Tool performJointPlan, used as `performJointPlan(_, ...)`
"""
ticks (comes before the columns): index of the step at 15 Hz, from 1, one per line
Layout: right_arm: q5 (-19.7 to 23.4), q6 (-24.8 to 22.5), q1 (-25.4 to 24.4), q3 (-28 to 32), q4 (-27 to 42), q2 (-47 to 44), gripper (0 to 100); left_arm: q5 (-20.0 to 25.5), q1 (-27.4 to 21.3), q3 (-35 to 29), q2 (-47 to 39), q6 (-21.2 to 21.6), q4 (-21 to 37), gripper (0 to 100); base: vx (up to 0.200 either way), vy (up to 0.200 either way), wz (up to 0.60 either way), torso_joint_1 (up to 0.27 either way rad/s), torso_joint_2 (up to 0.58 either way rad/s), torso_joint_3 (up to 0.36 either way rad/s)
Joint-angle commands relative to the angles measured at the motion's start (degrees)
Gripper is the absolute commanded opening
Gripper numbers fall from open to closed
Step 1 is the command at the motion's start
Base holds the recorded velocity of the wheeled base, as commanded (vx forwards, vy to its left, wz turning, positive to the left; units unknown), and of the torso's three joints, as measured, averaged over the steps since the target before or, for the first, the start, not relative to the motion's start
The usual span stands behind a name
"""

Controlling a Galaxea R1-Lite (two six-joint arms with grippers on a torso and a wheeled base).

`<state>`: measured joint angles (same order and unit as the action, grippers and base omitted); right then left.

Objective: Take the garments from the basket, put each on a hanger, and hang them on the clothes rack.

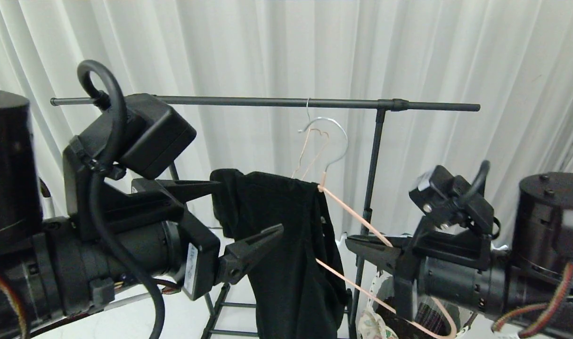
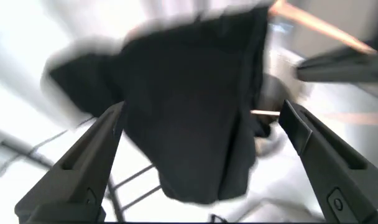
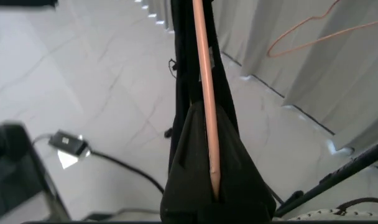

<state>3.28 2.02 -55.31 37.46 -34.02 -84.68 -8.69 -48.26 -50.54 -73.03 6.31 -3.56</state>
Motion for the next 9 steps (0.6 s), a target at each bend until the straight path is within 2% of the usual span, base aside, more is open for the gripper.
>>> performJointPlan(1,3.84,-3.25,0.11,-6.35,0.01,6.54,0,2.36,0.01,1.41,2.46,1.95,-0.13,100,0.0,0.0,0.0,0.0,0.0,0.0)
performJointPlan(2,4.72,-4.05,0.11,-7.49,0.01,7.42,0,3.68,0.01,1.94,2.72,3.09,0.04,100,0.0,0.0,0.0,0.0,0.0,0.0)
performJointPlan(3,6.04,-5.98,0.03,-9.6,0.01,9.0,0,7.55,-0.08,3.7,3.42,5.37,-0.13,100,0.0,0.0,0.0,0.0,0.0,0.0)
performJointPlan(5,7.62,-8.26,-0.41,-11.36,0.1,10.06,0,11.68,-0.17,6.16,3.78,7.66,-0.13,100,0.0,0.0,0.0,0.0,0.0,0.0)
performJointPlan(6,8.76,-9.41,-0.68,-12.32,0.1,10.32,0,13.61,-0.25,7.39,3.78,10.47,0.04,100,0.0,0.0,0.0,0.0,0.0,0.0)
performJointPlan(9,8.94,-9.93,-4.72,-13.82,0.1,11.02,0,14.67,-0.25,10.02,3.51,14.25,-0.13,100,0.0,0.0,0.0,0.0,0.0,0.0)
